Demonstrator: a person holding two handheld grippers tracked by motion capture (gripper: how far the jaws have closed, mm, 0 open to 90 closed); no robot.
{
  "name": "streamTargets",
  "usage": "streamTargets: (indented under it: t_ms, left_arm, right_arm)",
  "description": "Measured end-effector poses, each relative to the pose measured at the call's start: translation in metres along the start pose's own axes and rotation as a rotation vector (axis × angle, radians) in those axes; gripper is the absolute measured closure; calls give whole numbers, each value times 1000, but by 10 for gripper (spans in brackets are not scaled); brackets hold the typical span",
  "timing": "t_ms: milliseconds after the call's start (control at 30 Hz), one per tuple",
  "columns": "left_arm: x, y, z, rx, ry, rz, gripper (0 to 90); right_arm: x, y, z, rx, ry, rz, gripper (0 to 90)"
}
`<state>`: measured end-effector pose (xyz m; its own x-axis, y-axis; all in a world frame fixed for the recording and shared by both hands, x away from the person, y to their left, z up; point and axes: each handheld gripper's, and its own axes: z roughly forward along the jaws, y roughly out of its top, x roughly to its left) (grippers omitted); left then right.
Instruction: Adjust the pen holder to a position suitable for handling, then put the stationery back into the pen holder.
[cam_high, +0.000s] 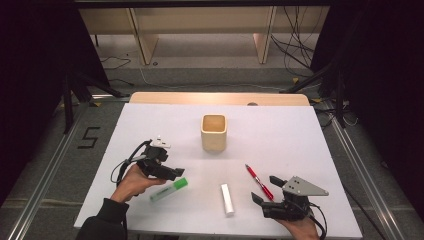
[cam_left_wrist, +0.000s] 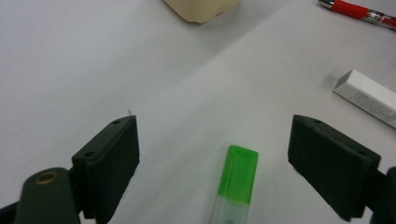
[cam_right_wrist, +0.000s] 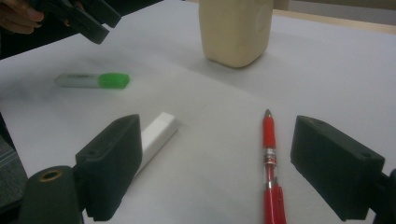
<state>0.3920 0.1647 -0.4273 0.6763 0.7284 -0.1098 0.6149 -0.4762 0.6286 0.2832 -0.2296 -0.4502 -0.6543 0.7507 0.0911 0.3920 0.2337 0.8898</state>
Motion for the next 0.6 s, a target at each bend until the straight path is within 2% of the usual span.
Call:
streamTargets:
  t_ms: [200, 400, 600]
  left_arm:
    - [-7, -2, -4, 16, 10, 35, 161]
    - [-12, -5, -3, 53, 11, 68, 161]
    - [-14, -6, -3, 78, 3, 81, 161]
  right_arm:
    - [1, 0, 1, 1, -2, 2, 174]
    - [1, 0, 1, 2, -3, -1, 174]
    - [1, 0, 1, 2, -4, 0, 174]
